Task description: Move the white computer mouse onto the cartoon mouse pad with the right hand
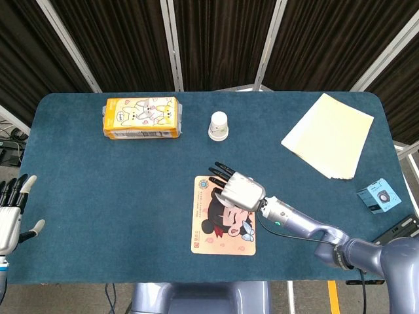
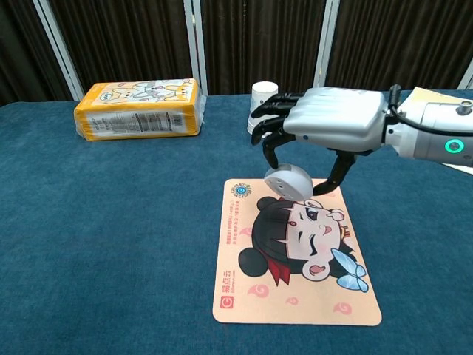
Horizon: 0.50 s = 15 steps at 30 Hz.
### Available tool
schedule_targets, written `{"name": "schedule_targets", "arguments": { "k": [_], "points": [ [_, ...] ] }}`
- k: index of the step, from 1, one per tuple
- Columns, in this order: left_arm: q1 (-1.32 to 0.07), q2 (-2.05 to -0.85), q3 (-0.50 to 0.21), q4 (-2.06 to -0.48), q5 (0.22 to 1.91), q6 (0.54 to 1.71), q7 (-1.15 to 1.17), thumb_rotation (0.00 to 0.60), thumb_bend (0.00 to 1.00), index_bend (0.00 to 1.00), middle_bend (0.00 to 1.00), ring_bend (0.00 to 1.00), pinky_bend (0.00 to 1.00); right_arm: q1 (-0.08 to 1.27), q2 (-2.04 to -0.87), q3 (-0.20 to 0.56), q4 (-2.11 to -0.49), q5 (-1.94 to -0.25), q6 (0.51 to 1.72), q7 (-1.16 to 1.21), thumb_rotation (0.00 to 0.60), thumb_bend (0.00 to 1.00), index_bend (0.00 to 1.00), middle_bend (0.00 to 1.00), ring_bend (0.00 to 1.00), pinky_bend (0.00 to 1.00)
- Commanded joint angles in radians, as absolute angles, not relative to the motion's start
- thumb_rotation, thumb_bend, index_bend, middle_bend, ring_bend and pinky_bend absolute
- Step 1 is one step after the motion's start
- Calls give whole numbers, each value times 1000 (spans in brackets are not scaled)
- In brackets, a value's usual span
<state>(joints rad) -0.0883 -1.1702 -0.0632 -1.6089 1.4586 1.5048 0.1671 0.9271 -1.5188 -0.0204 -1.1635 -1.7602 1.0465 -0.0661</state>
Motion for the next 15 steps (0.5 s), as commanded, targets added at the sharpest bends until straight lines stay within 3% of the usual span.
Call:
{"name": "schedule_targets", "arguments": {
  "k": [1,15],
  "points": [
    [-88,-1170,-63,-1608,1460,1505,165,600,237,0,0,0,0,929,-1541,-12,-1138,-1747,1029,-81,600,184,592,191,0,23],
    [-90,-1170,-62,-1608,1462,1504,167,600,237,0,0,0,0,936,-1589,-23,-1039,-1744,1003,-84,600,183,592,191,0,23]
  ]
}}
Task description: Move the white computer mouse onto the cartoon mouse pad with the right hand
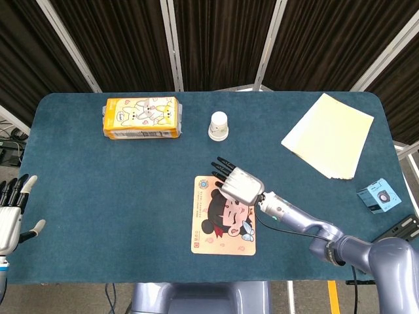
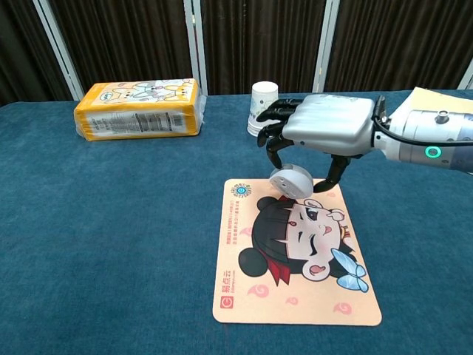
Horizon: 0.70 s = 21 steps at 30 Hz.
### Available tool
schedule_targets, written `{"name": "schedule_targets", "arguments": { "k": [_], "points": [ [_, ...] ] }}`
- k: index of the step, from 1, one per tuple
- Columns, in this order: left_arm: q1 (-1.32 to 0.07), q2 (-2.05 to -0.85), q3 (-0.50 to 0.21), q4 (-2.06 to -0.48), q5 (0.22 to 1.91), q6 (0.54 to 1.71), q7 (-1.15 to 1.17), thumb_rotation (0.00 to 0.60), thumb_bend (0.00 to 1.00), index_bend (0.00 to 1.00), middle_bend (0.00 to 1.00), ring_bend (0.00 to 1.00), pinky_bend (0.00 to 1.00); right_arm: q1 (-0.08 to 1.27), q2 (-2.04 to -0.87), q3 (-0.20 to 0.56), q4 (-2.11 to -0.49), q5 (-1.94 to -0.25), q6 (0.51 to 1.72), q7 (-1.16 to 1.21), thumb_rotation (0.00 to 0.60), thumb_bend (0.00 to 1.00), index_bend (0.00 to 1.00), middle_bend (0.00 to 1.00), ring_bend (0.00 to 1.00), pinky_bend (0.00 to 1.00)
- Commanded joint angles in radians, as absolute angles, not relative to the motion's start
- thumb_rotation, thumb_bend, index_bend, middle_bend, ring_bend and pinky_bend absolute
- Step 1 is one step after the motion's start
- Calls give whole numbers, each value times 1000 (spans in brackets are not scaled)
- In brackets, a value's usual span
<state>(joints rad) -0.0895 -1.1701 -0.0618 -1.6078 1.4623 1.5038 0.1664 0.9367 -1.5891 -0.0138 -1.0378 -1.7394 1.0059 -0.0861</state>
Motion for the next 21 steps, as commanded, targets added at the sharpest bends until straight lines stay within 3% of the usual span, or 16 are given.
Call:
{"name": "schedule_targets", "arguments": {
  "k": [1,21],
  "points": [
    [-90,-1170,-62,-1608,1462,1503,167,600,237,0,0,0,0,935,-1588,-27,-1041,-1747,1004,-83,600,183,592,191,0,22],
    [-90,-1168,-60,-1607,1465,1503,163,600,237,0,0,0,0,910,-1553,-113,-1167,-1801,977,-157,600,144,592,159,0,0]
  ]
}}
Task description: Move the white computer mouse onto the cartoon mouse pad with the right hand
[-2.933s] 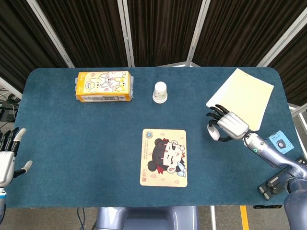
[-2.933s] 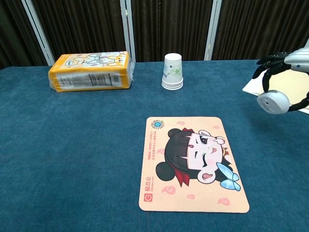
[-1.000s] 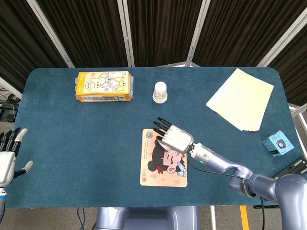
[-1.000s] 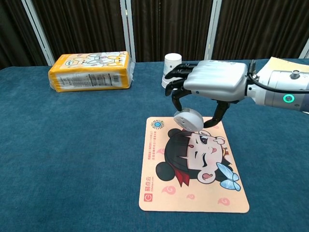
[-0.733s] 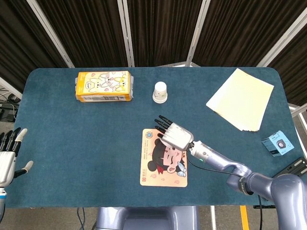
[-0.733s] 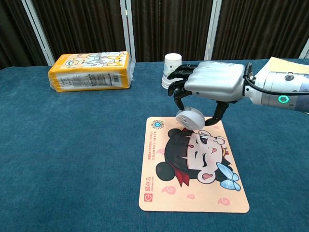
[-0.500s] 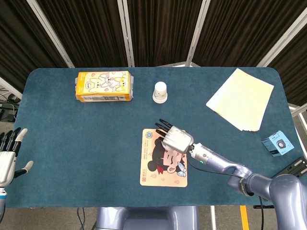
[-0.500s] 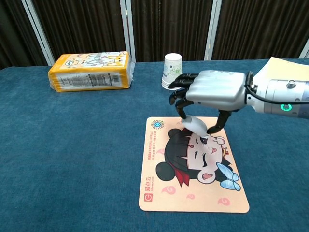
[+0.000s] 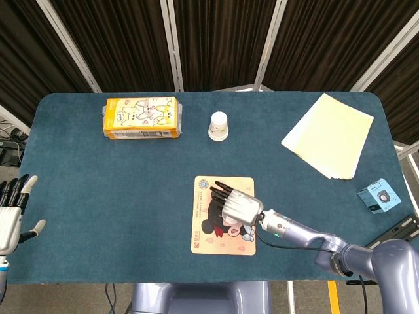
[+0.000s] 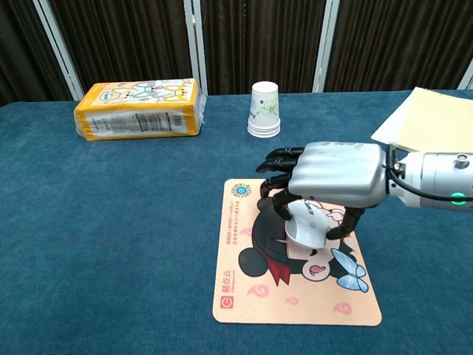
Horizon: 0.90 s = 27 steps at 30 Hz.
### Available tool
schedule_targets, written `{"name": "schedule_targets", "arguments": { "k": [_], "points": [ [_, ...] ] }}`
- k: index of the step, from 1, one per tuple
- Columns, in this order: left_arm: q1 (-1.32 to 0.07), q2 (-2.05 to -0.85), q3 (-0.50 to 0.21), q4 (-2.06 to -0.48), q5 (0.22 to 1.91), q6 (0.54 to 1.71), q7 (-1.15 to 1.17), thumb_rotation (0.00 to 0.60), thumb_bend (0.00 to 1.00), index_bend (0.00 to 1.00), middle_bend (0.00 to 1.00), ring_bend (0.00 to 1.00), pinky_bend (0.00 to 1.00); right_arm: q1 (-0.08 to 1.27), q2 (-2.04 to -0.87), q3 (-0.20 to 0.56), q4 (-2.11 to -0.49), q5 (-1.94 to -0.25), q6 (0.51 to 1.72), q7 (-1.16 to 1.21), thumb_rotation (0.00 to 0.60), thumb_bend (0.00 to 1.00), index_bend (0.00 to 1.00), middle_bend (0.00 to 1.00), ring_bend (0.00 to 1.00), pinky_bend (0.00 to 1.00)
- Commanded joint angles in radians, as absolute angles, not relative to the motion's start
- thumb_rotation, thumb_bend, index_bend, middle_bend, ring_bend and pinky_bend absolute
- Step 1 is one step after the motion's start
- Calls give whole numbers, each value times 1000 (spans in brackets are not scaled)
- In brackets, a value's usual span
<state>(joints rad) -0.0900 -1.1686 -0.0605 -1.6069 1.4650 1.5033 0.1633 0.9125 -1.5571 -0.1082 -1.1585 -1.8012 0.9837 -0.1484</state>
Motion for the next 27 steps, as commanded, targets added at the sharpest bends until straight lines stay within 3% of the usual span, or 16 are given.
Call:
{"name": "schedule_targets", "arguments": {
  "k": [1,14,27],
  "points": [
    [-90,-1168,-60,-1607,1465,1503,162,600,238,0,0,0,0,910,-1552,-115,-1170,-1803,976,-162,600,140,590,150,0,0],
    [-90,-1168,-60,-1607,1465,1503,162,600,236,0,0,0,0,901,-1545,-132,-1226,-1825,974,-195,600,85,433,85,0,0],
    [-90,-1168,-60,-1605,1466,1503,155,600,236,0,0,0,0,893,-1491,-103,-1305,-1813,982,-259,600,84,342,54,0,0]
  ]
}}
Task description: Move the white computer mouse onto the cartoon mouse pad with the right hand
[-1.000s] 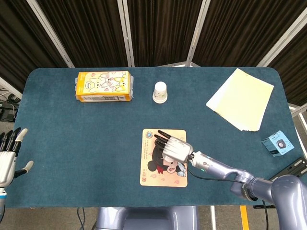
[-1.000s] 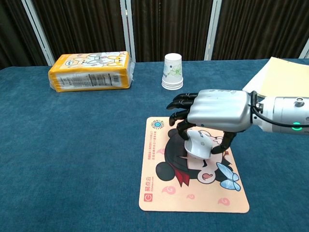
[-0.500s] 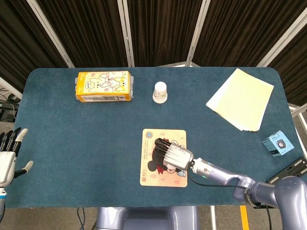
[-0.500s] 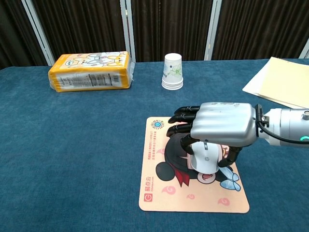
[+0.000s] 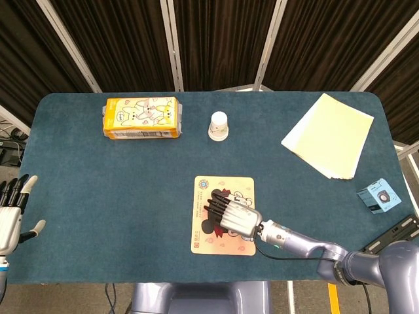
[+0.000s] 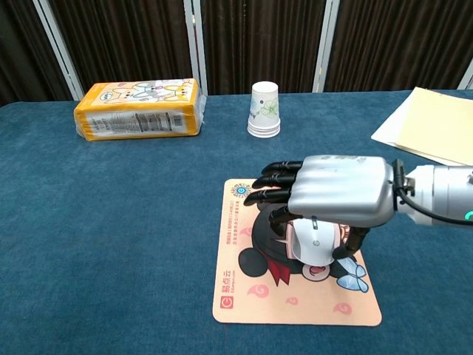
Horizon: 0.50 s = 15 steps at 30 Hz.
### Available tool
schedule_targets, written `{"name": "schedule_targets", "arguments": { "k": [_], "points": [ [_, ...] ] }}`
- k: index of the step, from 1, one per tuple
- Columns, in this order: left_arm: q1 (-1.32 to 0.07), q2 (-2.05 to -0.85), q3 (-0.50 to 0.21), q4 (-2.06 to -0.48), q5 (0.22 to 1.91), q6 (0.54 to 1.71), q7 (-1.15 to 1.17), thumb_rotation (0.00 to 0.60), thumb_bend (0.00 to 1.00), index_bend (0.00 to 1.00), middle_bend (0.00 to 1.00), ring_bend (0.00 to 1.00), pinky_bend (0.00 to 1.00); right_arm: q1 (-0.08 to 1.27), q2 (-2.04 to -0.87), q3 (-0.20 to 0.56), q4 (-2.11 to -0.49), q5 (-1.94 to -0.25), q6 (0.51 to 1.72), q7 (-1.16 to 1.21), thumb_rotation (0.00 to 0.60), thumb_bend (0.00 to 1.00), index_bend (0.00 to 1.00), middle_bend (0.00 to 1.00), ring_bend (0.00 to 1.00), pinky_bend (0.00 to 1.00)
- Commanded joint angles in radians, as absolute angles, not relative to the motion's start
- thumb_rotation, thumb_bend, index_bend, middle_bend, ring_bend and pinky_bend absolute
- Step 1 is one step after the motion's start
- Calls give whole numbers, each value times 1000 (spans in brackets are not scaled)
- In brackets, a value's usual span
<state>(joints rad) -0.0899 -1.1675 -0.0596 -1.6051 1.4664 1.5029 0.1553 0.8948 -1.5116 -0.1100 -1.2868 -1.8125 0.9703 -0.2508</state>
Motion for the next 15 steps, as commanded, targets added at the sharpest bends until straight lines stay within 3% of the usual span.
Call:
{"name": "schedule_targets", "arguments": {
  "k": [1,15],
  "points": [
    [-90,-1168,-60,-1605,1466,1503,156,600,236,0,0,0,0,892,-1479,-99,-1316,-1813,989,-262,600,86,338,54,0,0],
    [-89,-1167,-57,-1603,1473,1506,155,600,237,0,0,0,0,774,-1265,-12,-1505,-1667,1137,-241,600,96,304,43,0,0]
  ]
}}
